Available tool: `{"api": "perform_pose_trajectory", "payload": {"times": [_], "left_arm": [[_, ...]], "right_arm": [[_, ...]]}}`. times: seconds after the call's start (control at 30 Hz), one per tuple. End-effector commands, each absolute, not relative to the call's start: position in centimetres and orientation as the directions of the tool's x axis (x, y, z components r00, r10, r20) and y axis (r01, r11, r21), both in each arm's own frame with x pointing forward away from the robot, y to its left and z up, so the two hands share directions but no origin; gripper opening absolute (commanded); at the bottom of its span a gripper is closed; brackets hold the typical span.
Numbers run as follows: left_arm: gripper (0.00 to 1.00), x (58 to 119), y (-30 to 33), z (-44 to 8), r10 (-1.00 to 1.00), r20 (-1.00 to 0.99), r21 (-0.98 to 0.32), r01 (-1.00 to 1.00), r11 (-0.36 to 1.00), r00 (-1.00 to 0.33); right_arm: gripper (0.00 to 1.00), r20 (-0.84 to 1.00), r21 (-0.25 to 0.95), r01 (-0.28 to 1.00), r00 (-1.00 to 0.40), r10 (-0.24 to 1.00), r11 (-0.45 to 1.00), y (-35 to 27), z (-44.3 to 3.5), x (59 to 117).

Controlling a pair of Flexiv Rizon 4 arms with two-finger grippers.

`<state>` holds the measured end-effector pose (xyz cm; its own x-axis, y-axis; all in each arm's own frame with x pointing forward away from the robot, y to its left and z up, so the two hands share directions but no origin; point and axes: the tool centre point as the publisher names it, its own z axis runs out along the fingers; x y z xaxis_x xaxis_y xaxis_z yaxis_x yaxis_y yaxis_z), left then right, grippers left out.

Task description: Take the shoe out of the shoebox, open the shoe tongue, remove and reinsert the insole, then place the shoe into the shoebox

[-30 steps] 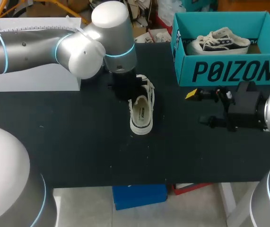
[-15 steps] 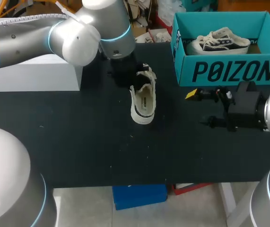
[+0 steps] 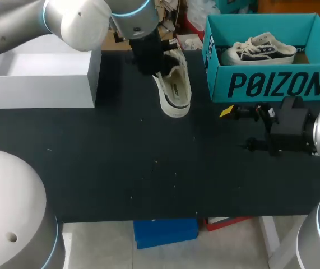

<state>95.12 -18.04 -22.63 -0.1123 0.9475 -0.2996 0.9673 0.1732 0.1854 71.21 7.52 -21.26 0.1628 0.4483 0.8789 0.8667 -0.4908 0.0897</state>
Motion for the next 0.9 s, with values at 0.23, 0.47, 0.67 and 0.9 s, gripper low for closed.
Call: {"api": "perform_pose_trajectory", "payload": {"times": [0.23,0.47,0.67,0.9], "left_arm": [[0.0,94.1,-10.4,-16.1,0.833,-0.423,0.236,0.844,0.482,-0.357],[0.0,93.6,-3.2,-14.7,0.716,-0.5,0.231,0.722,0.653,-0.487],[0.0,94.5,3.4,-14.9,0.581,-0.581,0.191,0.598,0.778,-0.571],[0.0,95.9,8.9,-15.4,0.468,-0.634,0.152,0.494,0.856,-0.616]], "right_arm": [[1.0,0.878,0.089,0.867,0.164,0.45,-0.49,7.5,-21.2,71.2],[1.0,0.878,0.089,0.867,0.164,0.45,-0.49,7.5,-21.2,71.2],[1.0,0.878,0.089,0.867,0.164,0.45,-0.49,7.5,-21.2,71.2],[1.0,0.878,0.089,0.867,0.164,0.45,-0.49,7.5,-21.2,71.2]]}}
